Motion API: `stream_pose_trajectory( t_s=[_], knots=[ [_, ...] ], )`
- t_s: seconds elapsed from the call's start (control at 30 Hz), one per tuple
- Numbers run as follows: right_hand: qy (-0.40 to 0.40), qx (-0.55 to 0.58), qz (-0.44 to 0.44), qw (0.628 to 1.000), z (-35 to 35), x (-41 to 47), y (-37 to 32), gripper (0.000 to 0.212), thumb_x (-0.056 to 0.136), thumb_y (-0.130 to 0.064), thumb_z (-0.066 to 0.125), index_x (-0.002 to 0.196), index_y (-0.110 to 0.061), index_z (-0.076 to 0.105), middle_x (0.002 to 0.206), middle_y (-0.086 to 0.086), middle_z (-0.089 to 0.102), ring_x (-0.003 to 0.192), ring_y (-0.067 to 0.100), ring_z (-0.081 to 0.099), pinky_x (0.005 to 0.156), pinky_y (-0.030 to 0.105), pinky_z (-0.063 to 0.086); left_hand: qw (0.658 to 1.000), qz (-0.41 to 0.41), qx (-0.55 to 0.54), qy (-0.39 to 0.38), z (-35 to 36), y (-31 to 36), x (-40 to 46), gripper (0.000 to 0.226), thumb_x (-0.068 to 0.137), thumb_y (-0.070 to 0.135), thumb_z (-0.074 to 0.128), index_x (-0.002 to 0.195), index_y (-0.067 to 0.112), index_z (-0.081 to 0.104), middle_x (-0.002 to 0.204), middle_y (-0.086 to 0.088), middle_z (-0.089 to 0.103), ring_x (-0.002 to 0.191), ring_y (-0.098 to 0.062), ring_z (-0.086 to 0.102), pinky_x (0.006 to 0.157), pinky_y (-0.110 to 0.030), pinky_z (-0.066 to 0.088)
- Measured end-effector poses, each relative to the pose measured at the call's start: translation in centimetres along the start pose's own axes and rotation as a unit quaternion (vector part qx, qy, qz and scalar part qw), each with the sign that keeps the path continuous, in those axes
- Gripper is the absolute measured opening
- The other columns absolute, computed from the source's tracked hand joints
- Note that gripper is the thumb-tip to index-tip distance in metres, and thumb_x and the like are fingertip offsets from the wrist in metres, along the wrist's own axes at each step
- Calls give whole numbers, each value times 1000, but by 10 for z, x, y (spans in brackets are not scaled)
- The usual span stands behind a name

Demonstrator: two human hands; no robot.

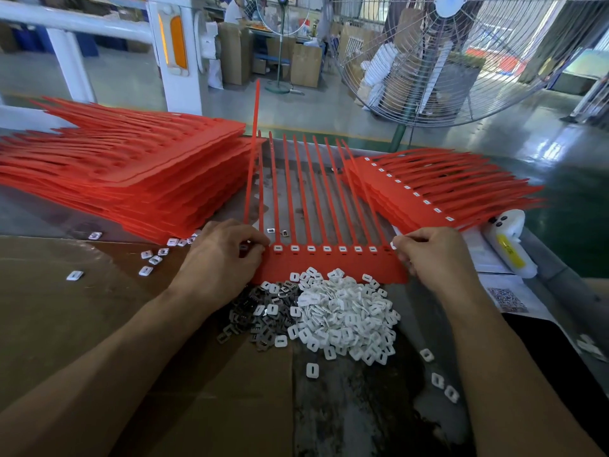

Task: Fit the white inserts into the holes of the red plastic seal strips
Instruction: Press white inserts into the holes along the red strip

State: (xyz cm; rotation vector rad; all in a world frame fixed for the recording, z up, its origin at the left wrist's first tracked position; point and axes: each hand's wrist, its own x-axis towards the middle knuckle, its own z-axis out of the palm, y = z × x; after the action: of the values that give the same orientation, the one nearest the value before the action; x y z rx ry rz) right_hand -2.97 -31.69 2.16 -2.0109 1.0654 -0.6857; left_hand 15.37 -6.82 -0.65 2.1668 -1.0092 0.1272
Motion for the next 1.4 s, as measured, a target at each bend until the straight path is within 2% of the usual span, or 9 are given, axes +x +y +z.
stream_pose_trajectory(
  t_s=[0.1, 0.23, 0.4, 0.57, 0.7, 0.87, 1.03, 1.27, 1.4],
  knots=[
    [3, -28, 7, 1000, 3, 3, 0, 22, 93, -25, 69, 74, -17, 75, 58, -5, 69, 49, 7, 57, 57, 26, 42, 1000, 5, 0, 2, -1, 1, 0, 16, 96, 26, 66, 107, 31, 76, 112, 12, 67, 96, 5, 41, 78, -6, 31],
    [2, -47, 4, 999, 6, 3, 0, 26, 94, -26, 68, 71, -17, 74, 60, -3, 71, 55, 12, 61, 59, 32, 48, 1000, 7, 3, 1, -1, 1, 0, 17, 96, 25, 66, 107, 31, 76, 113, 11, 67, 99, 2, 43, 80, -11, 32],
    [6, -68, 1, 998, 9, 3, -1, 29, 94, -28, 68, 69, -15, 74, 63, 0, 71, 67, 23, 70, 71, 42, 56, 1000, 11, 2, 3, 0, 0, 1, 16, 95, 25, 66, 106, 32, 76, 111, 12, 67, 92, 11, 38, 76, -3, 31],
    [2, -73, 5, 997, 11, 2, -2, 31, 94, -29, 68, 67, -15, 73, 62, 0, 71, 67, 25, 70, 70, 42, 56, 1000, 2, 1, 5, 0, -1, 0, 16, 96, 26, 66, 107, 33, 76, 112, 11, 67, 98, 3, 41, 84, -20, 34],
    [6, -85, 7, 996, 13, 2, -4, 29, 92, -29, 70, 66, -16, 71, 65, 3, 71, 69, 27, 69, 73, 47, 57, 1000, 3, 2, 0, 0, 0, 1, 17, 96, 26, 65, 108, 32, 76, 114, 11, 67, 99, 4, 41, 83, -18, 33],
    [13, -95, 4, 995, 15, 1, -6, 17, 89, -26, 72, 72, -22, 72, 74, 3, 73, 77, 30, 71, 78, 52, 60, 1000, 13, -6, 6, 0, 0, 1, 18, 95, 24, 66, 107, 30, 77, 111, 11, 67, 91, 12, 36, 77, -1, 30],
    [9, -85, -3, 996, 14, 0, -3, 13, 92, -22, 70, 79, -24, 73, 79, 2, 74, 80, 28, 71, 81, 50, 61, 1000, -4, -9, 3, 0, -1, -1, 17, 95, 26, 66, 108, 33, 76, 112, 11, 66, 101, 3, 42, 86, -22, 34],
    [-14, -93, -36, 995, 3, -4, -1, 23, 92, -19, 62, 80, -30, 78, 67, -9, 69, 65, 18, 65, 62, 36, 54, 1000, -12, -5, -1, 1, -2, 0, 17, 96, 28, 65, 108, 34, 75, 113, 13, 65, 112, -7, 45, 91, -27, 36],
    [-35, -143, -43, 988, 0, -8, -7, 22, 92, -19, 63, 88, -29, 82, 76, -12, 73, 78, 18, 69, 77, 43, 59, 1000, -14, -5, -3, 1, -3, 1, 17, 96, 29, 65, 108, 35, 75, 112, 13, 65, 112, -8, 45, 94, -28, 38]
  ],
)
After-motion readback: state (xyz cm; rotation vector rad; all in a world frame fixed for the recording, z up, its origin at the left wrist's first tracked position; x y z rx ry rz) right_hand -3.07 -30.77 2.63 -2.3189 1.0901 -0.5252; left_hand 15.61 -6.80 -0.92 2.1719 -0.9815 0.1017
